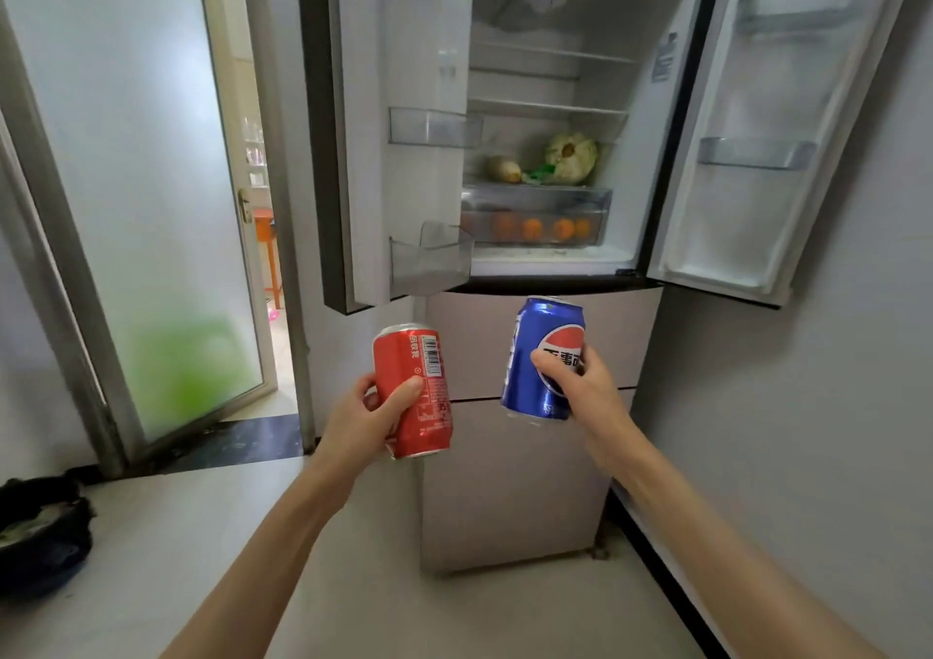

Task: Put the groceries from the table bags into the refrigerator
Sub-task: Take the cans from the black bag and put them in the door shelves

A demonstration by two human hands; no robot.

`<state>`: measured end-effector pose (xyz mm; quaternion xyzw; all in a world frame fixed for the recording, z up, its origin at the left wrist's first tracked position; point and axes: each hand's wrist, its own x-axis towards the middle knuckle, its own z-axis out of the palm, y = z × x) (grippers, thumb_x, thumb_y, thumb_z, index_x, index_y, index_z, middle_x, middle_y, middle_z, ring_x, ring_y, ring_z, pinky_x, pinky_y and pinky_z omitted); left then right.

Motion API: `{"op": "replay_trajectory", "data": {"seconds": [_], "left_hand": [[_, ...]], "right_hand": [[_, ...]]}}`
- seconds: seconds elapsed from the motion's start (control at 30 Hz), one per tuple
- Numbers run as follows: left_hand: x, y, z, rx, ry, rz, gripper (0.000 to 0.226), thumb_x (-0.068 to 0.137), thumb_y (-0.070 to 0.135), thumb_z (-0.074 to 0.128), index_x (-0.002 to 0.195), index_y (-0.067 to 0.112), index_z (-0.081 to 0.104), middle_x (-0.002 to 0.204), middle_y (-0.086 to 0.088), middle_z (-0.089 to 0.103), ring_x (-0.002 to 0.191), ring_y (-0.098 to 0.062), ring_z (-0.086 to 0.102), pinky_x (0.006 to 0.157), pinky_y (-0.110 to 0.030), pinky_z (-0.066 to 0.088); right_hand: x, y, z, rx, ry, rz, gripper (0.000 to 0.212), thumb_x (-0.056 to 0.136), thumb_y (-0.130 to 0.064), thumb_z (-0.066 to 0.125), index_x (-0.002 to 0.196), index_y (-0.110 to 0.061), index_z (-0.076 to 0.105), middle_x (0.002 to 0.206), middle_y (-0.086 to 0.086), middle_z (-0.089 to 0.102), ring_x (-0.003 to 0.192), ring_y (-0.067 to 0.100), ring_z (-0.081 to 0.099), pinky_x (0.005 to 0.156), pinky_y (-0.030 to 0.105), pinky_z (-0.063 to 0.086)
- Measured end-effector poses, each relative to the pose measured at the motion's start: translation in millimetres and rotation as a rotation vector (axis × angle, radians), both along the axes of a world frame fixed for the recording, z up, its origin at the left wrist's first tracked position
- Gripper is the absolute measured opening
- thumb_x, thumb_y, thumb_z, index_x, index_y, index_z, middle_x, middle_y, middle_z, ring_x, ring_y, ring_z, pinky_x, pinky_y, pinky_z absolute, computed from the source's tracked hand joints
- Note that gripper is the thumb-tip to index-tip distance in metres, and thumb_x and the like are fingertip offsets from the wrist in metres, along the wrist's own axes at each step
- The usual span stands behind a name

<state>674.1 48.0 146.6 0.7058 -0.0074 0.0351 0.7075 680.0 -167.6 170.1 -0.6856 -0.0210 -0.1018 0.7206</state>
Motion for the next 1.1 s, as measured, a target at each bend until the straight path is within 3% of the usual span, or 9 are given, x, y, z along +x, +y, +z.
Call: {"op": "replay_trajectory", "data": {"seconds": [0.13, 0.3, 0.4, 0.47, 0.57, 0.77, 0.83, 1.0, 1.1], "left_hand": [[63.8, -23.7, 26.1, -0.094, 0.037, -0.068, 0.067, 0.070, 0.043, 0.063, 0.128, 0.019, 0.043, 0.114, -0.005, 0.061, 0.101, -0.024, 0.062, 0.086, -0.045, 0.052], [129.0, -50.6, 39.9, -0.224, 0.081, -0.037, 0.056, 0.077, 0.030, 0.066, 0.127, 0.017, 0.042, 0.115, -0.006, 0.060, 0.099, -0.023, 0.062, 0.079, -0.042, 0.053], [169.7, -61.8, 49.1, -0.105, -0.029, 0.129, 0.066, 0.078, 0.026, 0.068, 0.135, 0.017, 0.036, 0.125, -0.006, 0.054, 0.108, -0.024, 0.058, 0.092, -0.045, 0.048], [195.6, -69.0, 58.7, -0.020, -0.124, 0.232, 0.068, 0.078, 0.025, 0.069, 0.136, 0.018, 0.033, 0.125, -0.003, 0.052, 0.110, -0.021, 0.055, 0.088, -0.036, 0.049], [233.2, -80.5, 78.8, 0.053, -0.255, 0.369, 0.073, 0.075, 0.027, 0.072, 0.134, 0.019, 0.029, 0.121, 0.004, 0.048, 0.108, -0.014, 0.051, 0.077, -0.023, 0.045], [295.0, -94.2, 112.5, 0.230, -0.385, 0.599, 0.079, 0.069, 0.024, 0.078, 0.131, 0.020, 0.028, 0.121, 0.005, 0.045, 0.107, -0.011, 0.050, 0.090, -0.030, 0.044], [309.8, -95.0, 116.5, 0.290, -0.397, 0.686, 0.079, 0.068, 0.022, 0.080, 0.129, 0.019, 0.030, 0.116, 0.005, 0.047, 0.101, -0.011, 0.051, 0.086, -0.028, 0.044], [327.4, -90.7, 117.2, 0.488, -0.320, 0.831, 0.077, 0.065, 0.019, 0.081, 0.126, 0.014, 0.033, 0.105, 0.004, 0.050, 0.093, -0.015, 0.053, 0.080, -0.025, 0.041], [332.9, -90.0, 111.0, 0.633, -0.228, 0.856, 0.070, 0.064, 0.021, 0.081, 0.116, 0.015, 0.034, 0.103, 0.004, 0.051, 0.089, -0.013, 0.051, 0.071, -0.021, 0.038]], "right_hand": [[68.0, -11.2, 17.4, 0.142, 0.018, 0.081, 0.014, 0.090, -0.026, 0.056, 0.102, -0.019, 0.055, 0.091, 0.000, 0.066, 0.084, 0.014, 0.064, 0.075, 0.031, 0.054], [145.0, -22.5, 25.2, 0.218, 0.065, 0.110, 0.028, 0.087, -0.040, 0.057, 0.099, -0.016, 0.058, 0.091, 0.001, 0.069, 0.083, 0.015, 0.066, 0.081, 0.034, 0.055], [192.1, -30.3, 32.0, 0.256, 0.049, 0.167, 0.054, 0.072, -0.038, 0.069, 0.115, -0.008, 0.055, 0.103, 0.006, 0.067, 0.091, 0.020, 0.065, 0.089, 0.042, 0.053], [225.5, -34.5, 40.5, 0.325, 0.031, 0.205, 0.066, 0.063, -0.033, 0.073, 0.119, -0.006, 0.052, 0.106, 0.009, 0.066, 0.091, 0.023, 0.065, 0.090, 0.045, 0.052], [279.7, -37.9, 57.1, 0.347, -0.035, 0.237, 0.055, 0.065, -0.028, 0.073, 0.113, -0.014, 0.052, 0.102, 0.005, 0.066, 0.089, 0.021, 0.064, 0.083, 0.038, 0.054], [365.9, -34.8, 87.6, 0.291, -0.126, 0.389, 0.043, 0.076, -0.026, 0.071, 0.112, -0.014, 0.052, 0.099, -0.001, 0.065, 0.082, 0.009, 0.065, 0.069, 0.020, 0.051], [386.3, -31.0, 90.7, 0.259, -0.168, 0.435, 0.056, 0.069, -0.028, 0.073, 0.117, -0.010, 0.051, 0.100, 0.000, 0.065, 0.084, 0.010, 0.064, 0.071, 0.019, 0.049], [422.4, -17.2, 96.1, 0.112, -0.264, 0.507, 0.051, 0.073, -0.016, 0.076, 0.117, -0.013, 0.051, 0.103, -0.001, 0.065, 0.087, 0.005, 0.063, 0.069, 0.012, 0.050], [440.1, -3.1, 89.5, -0.086, -0.275, 0.538, 0.065, 0.064, -0.027, 0.082, 0.120, -0.016, 0.049, 0.111, 0.001, 0.063, 0.100, 0.014, 0.062, 0.083, 0.025, 0.052]]}}
